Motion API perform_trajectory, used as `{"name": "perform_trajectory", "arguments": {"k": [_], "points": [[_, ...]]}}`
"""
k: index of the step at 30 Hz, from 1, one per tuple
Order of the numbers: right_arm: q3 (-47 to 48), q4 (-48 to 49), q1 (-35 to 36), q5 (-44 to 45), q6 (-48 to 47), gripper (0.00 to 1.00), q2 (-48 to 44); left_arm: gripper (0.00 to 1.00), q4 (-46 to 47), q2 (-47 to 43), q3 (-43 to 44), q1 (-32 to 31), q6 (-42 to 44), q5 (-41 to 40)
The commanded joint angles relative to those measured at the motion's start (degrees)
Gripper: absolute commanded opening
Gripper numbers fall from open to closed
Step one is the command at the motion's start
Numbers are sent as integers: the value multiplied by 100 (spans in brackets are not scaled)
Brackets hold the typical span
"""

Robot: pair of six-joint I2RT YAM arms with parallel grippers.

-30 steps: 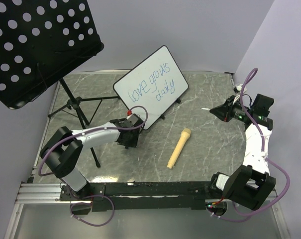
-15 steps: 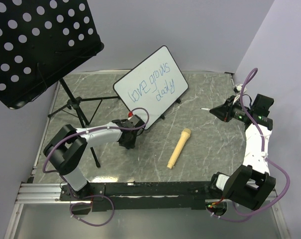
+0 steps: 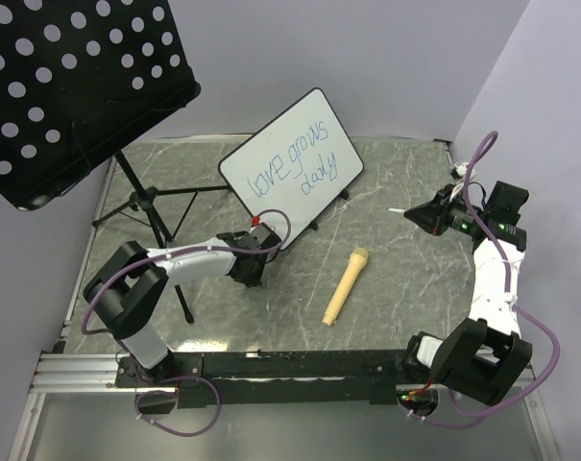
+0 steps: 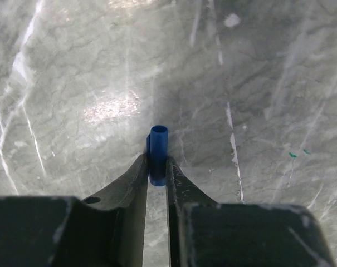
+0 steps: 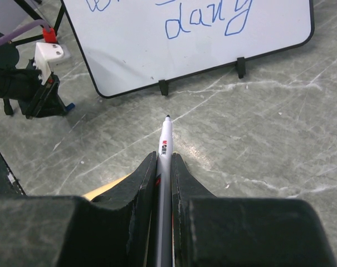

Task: Write a sentence on the whiteboard
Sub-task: Pick up the pen cap from the center of the board, then insert the whiteboard marker without the cap into the pen cap.

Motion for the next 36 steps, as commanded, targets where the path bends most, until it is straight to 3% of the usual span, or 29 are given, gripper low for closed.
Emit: {"name": "perform_trajectory", "arguments": {"k": [1,7,17,24,36], "points": [[1,-44,-33,-320,-210,0,-115,14,412,-386,-286,-185,367,239],[-17,-298,125,-522,-464,0,-28,13,1484,-984,-743,-440,675,591],[150,-1398,1785,-654,-1370,0,1044,13,3822,-1952,-1806,-862,1289,846],[141,-1196,3033,-452,-1238,0,1439,14,4280,-1866,-1640,-1152,1589,1092],[317,-1416,3659,-250,-1432,0,1932,13,4333,-1663,-1315,-1469,1756,1145]]}}
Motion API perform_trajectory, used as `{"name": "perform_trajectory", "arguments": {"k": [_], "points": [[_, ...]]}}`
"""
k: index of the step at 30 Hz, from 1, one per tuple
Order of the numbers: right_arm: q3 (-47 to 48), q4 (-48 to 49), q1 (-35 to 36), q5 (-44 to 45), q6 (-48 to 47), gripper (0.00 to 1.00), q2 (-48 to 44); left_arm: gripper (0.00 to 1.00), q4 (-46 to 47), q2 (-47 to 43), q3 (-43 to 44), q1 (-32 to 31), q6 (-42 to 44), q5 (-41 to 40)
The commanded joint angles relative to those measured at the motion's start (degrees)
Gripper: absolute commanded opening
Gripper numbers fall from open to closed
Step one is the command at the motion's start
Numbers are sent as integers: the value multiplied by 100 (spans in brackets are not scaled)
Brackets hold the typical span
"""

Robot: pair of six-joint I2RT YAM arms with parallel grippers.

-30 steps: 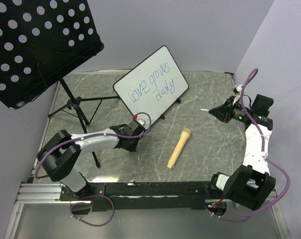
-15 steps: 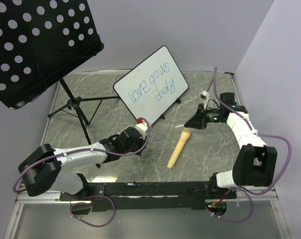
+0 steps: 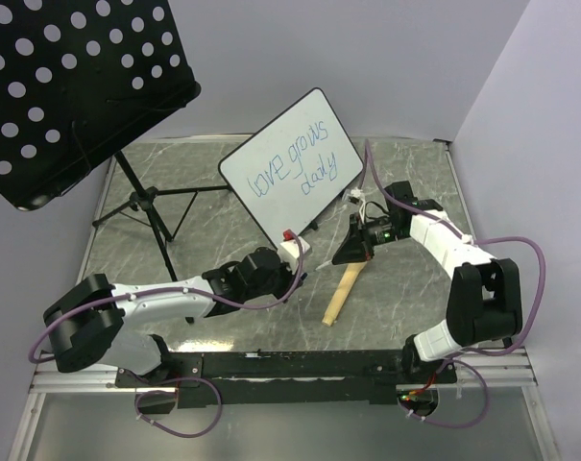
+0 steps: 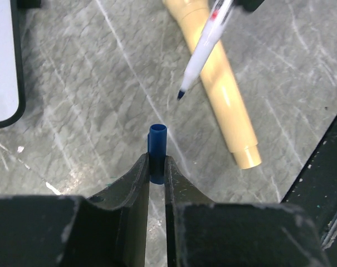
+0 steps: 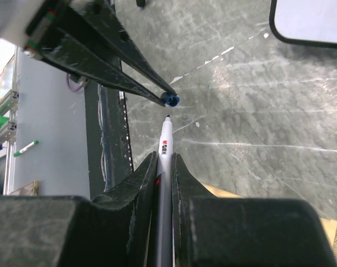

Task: Write a sentence on the whiteboard
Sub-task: Insert the whiteboard marker without the cap into the pen cap.

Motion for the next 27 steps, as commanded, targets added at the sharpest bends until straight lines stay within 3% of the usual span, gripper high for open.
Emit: {"name": "perform_trajectory", "arguments": {"k": [1,27], "points": [[280,-21,155,-60,-237,0,94,13,244,-6,259,-85,158,96],[403,-319,278,-69,-447,0,279,14,103,47,329,-244,273,-27]]}}
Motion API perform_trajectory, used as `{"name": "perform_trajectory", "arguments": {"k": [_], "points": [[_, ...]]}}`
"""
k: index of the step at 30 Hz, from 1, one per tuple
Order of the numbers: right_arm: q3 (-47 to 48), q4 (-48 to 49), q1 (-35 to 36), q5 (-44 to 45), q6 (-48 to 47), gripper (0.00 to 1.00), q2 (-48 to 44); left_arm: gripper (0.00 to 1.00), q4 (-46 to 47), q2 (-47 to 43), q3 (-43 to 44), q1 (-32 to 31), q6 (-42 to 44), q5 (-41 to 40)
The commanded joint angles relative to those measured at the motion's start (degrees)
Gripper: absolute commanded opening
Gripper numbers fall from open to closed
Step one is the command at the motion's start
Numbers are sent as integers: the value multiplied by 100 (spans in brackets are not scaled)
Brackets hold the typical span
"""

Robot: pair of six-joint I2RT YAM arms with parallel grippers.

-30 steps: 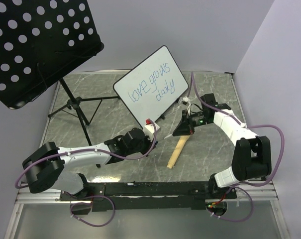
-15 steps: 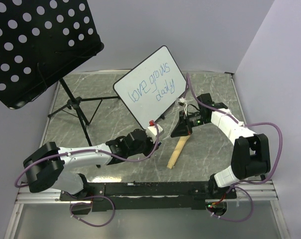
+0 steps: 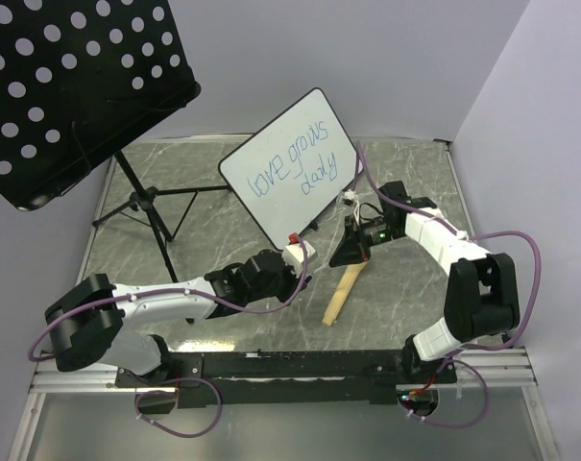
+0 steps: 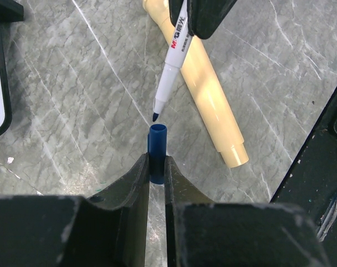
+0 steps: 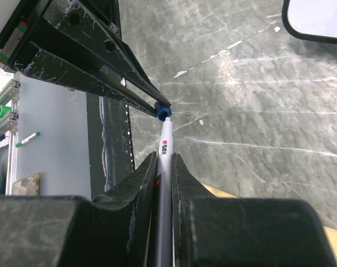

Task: Write a sentence on the whiteboard
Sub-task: Insert the whiteboard marker without the cap into the pen cap.

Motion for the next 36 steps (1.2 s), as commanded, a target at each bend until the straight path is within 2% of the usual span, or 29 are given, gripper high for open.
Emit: {"name": "perform_trajectory", "arguments": {"k": [1,36], "points": [[296,-167,79,-174,-325,0,76,14,96,12,231,-36,133,-51],[524,-580,659,-86,-597,0,567,13,105,188,609,-45,440,63]]}}
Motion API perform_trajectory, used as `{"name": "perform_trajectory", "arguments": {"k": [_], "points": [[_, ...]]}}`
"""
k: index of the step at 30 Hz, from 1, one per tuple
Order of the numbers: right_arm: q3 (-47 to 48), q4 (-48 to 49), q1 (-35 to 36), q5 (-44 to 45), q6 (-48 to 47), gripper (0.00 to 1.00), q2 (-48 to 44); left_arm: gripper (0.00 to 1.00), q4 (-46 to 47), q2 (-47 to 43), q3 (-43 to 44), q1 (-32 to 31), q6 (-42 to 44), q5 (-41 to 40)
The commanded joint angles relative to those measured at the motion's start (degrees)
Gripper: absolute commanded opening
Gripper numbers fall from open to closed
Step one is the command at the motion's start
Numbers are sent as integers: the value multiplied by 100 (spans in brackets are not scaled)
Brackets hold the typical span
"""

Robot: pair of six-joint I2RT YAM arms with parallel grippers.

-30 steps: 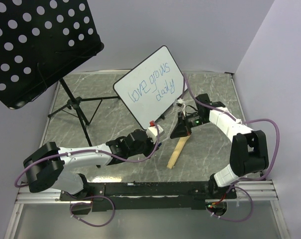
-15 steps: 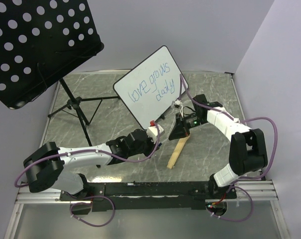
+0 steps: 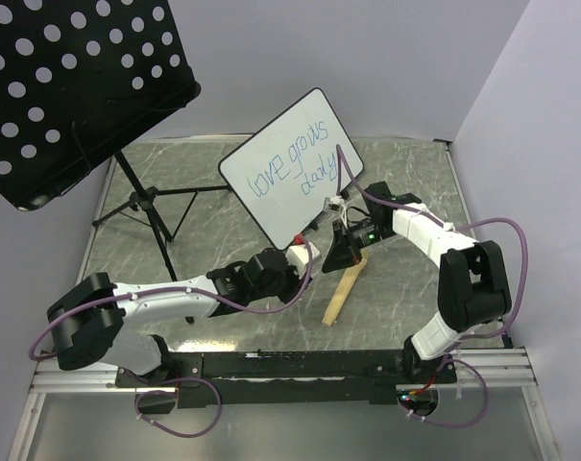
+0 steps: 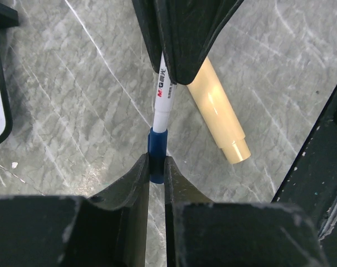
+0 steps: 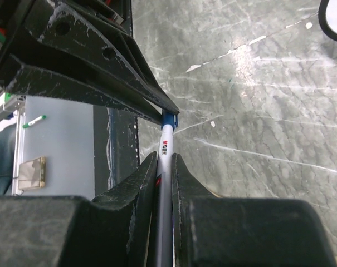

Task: Write a sentence on the whiteboard
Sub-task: Insert the whiteboard marker without the cap into the pen cap.

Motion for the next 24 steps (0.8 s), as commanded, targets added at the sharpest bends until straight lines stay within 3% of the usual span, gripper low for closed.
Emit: {"name": "perform_trajectory", "arguments": {"k": [1,10,24], "points": [[267,-278,203,-149,-333,0,176,13,376,155,430,-18,189,-17],[504,-832,273,-44,-728,0,607,11,297,225,421,-27,690,140],[548,-709,475,-105,-544,0,792,1,622,480,659,-45,708,88]]}}
